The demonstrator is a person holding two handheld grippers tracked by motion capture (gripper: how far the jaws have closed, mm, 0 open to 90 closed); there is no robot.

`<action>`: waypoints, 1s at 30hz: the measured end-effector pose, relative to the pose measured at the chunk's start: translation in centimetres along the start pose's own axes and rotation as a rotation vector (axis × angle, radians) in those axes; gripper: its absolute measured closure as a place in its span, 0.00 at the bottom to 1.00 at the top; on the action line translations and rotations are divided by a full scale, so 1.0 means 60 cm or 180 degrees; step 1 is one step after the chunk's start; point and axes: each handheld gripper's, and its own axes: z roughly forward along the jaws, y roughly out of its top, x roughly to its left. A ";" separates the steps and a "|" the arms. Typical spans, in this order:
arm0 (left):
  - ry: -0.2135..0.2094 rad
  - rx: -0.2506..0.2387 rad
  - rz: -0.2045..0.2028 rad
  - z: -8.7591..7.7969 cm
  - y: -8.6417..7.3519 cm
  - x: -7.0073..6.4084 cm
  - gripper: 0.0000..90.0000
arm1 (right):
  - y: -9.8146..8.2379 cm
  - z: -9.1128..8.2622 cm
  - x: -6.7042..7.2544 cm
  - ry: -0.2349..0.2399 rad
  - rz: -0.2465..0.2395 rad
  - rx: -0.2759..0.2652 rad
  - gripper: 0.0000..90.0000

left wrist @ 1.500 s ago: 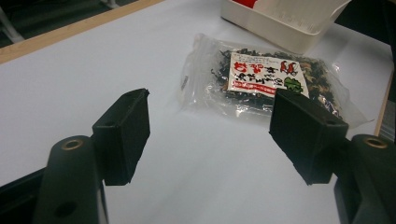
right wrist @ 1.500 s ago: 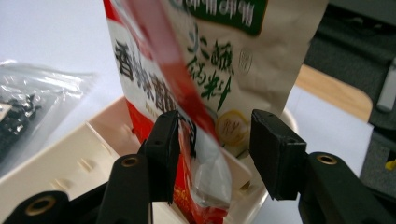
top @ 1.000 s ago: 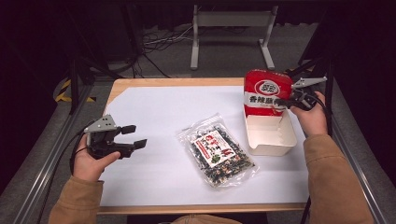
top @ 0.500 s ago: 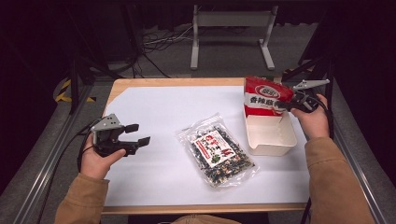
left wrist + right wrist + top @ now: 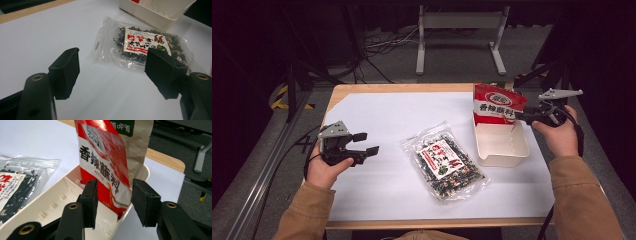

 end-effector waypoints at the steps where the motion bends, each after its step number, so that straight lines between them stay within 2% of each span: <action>1: -0.0008 -0.0001 -0.0002 0.001 0.000 0.000 0.32 | -0.001 -0.005 0.003 -0.0001 0.0003 0.0004 0.61; 6: 0.0016 0.0029 0.0014 0.004 0.000 0.000 0.32 | -0.004 -0.029 0.023 0.0003 -0.0036 -0.0039 0.58; 11: 0.0040 0.0049 0.0016 0.006 0.000 0.000 0.32 | -0.009 -0.041 0.047 0.0116 -0.0043 -0.0145 0.57; 13: 0.0053 0.0054 0.0010 0.006 0.000 0.000 0.32 | -0.011 -0.043 0.057 0.0181 -0.0022 -0.0186 0.57; 17: 0.0048 0.0070 -0.0013 0.007 -0.001 0.000 0.32 | -0.014 -0.045 0.084 0.0347 -0.0077 -0.0213 0.57; 18: 0.0048 0.0070 -0.0013 0.007 -0.001 0.000 0.32 | -0.014 -0.045 0.084 0.0347 -0.0077 -0.0213 0.57; 20: 0.0053 0.0071 -0.0001 0.007 -0.001 0.000 0.32 | -0.015 -0.046 0.100 0.0395 -0.0110 -0.0269 0.55; 22: 0.0036 0.0042 -0.0031 0.007 -0.001 0.001 0.31 | -0.016 -0.048 0.108 0.0401 -0.0127 -0.0273 0.54; 23: 0.0023 0.0020 -0.0092 0.007 -0.001 0.001 0.30 | -0.016 -0.049 0.113 0.0401 -0.0126 -0.0275 0.54; 26: 0.0024 0.0024 -0.0123 0.008 -0.001 0.001 0.29 | -0.019 -0.049 0.124 0.0456 -0.0125 -0.0293 0.53; 30: 0.0053 0.0039 -0.0114 0.011 -0.001 0.003 0.29 | -0.021 -0.046 0.137 0.0490 -0.0156 -0.0267 0.51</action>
